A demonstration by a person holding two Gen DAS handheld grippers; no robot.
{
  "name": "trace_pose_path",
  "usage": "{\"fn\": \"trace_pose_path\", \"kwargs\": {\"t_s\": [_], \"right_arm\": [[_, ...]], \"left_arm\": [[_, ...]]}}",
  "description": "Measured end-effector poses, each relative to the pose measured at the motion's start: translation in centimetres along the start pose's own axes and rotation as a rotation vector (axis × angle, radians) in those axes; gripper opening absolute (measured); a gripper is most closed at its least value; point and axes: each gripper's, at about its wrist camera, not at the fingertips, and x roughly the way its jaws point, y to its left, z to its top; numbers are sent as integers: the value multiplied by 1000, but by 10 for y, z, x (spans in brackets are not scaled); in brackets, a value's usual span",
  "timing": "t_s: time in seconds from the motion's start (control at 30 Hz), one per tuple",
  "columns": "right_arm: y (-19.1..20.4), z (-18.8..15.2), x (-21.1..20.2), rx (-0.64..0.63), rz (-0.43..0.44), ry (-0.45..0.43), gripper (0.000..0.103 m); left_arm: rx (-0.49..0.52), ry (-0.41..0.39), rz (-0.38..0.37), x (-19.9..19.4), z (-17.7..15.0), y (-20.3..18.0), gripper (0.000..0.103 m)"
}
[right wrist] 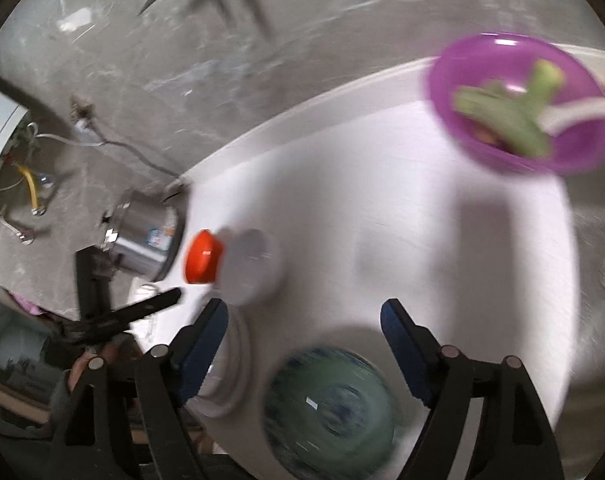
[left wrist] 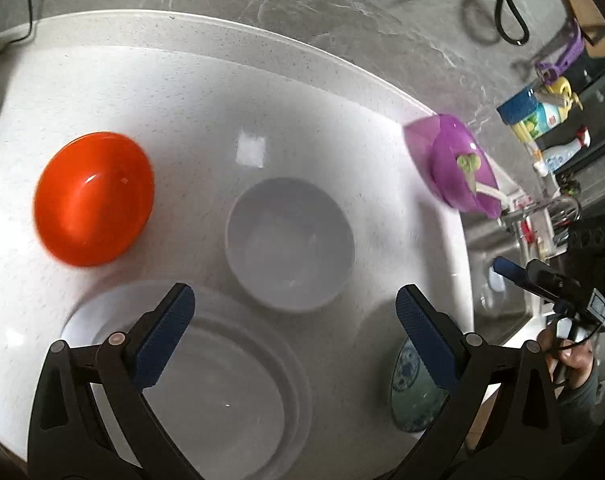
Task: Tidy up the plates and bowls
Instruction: 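Lower the patterned plate onto the counter and open both grippers, then move both tools to the white bowl beside the orange bowl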
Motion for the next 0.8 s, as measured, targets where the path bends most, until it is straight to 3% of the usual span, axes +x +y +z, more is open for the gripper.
{"fn": "trace_pose_path", "kwargs": {"t_s": [0.17,0.3,0.6,0.67,0.8], "right_arm": [[25,25,57,-8,15,70,81],[18,33,98,62,1,141,77],[10,34,150,122,-14,237,71],[10,33,155,120,-15,249,69],[11,29,166,129,-24,274,64]], "left_arm": [[-26,69,-39,32,30,18,102],[-24,114,-54,50,40,33,102],[-37,124,-106,69,45,54,98],[-35,122,-113,70,42,55,81],[-29,152,-116,80,40,57,65]]}}
